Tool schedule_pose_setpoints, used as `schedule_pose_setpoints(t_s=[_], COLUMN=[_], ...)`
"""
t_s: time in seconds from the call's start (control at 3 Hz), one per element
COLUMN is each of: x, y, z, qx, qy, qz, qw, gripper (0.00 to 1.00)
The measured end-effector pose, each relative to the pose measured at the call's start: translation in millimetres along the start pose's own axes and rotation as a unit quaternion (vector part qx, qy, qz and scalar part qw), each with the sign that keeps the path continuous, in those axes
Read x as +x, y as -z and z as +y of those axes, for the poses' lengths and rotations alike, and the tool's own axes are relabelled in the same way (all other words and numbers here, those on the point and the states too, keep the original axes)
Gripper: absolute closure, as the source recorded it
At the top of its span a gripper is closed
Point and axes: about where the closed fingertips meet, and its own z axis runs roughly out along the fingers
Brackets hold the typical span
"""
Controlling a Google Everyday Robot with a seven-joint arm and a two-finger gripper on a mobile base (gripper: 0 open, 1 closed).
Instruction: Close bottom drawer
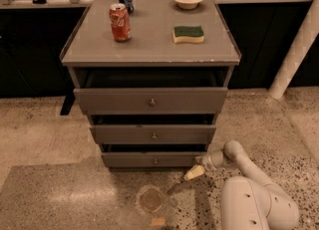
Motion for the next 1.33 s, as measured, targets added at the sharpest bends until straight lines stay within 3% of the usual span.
schedule_pose_setpoints(t_s=[1.33], x=[-13], y=[-1], z=[1], qx=[-0.002], qy=[0.023], qz=[-0.033], qw=[0.9992], gripper=[0.00])
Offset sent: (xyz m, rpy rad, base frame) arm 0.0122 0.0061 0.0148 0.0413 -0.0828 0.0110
